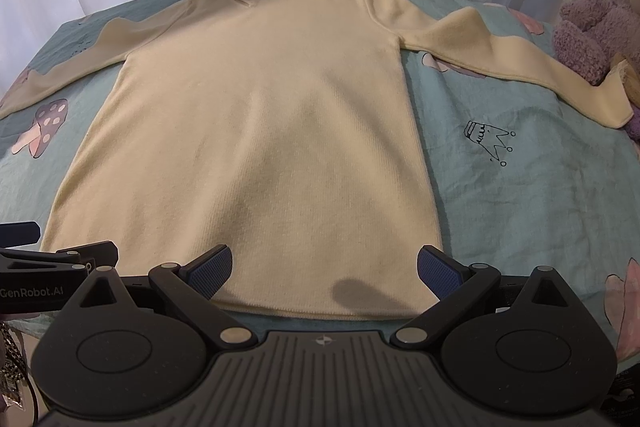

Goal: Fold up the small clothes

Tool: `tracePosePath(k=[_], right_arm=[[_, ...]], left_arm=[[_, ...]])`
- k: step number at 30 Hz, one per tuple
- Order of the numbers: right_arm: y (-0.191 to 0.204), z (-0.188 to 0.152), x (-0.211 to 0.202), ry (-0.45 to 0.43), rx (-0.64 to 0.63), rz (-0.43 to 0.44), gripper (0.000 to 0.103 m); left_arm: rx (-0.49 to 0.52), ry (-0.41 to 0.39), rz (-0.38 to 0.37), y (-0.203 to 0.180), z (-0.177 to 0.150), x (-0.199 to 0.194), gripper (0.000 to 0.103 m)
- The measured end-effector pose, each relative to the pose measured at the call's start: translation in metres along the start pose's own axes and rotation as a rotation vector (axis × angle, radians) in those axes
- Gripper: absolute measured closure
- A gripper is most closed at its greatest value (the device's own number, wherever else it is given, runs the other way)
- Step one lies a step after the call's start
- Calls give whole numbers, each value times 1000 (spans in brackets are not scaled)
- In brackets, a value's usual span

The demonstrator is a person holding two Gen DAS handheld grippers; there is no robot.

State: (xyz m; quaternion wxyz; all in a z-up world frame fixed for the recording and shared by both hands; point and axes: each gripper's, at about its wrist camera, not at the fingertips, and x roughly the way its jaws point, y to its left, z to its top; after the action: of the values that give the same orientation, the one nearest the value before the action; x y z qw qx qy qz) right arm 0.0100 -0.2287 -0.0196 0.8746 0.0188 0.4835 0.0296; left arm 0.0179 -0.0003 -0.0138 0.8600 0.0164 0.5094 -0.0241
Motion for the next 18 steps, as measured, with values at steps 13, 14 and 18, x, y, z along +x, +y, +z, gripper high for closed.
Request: tracePosePath(k=[13,14,18], right_arm=[[-3,2,3,8,6,9,4],[-3,3,3,10,7,9,4],[-5,4,5,16,10,11,4]], left_arm=[[2,9,3,1,3,2,0],[3,10,3,1,3,3,0],[4,15,5,1,4,4,0]])
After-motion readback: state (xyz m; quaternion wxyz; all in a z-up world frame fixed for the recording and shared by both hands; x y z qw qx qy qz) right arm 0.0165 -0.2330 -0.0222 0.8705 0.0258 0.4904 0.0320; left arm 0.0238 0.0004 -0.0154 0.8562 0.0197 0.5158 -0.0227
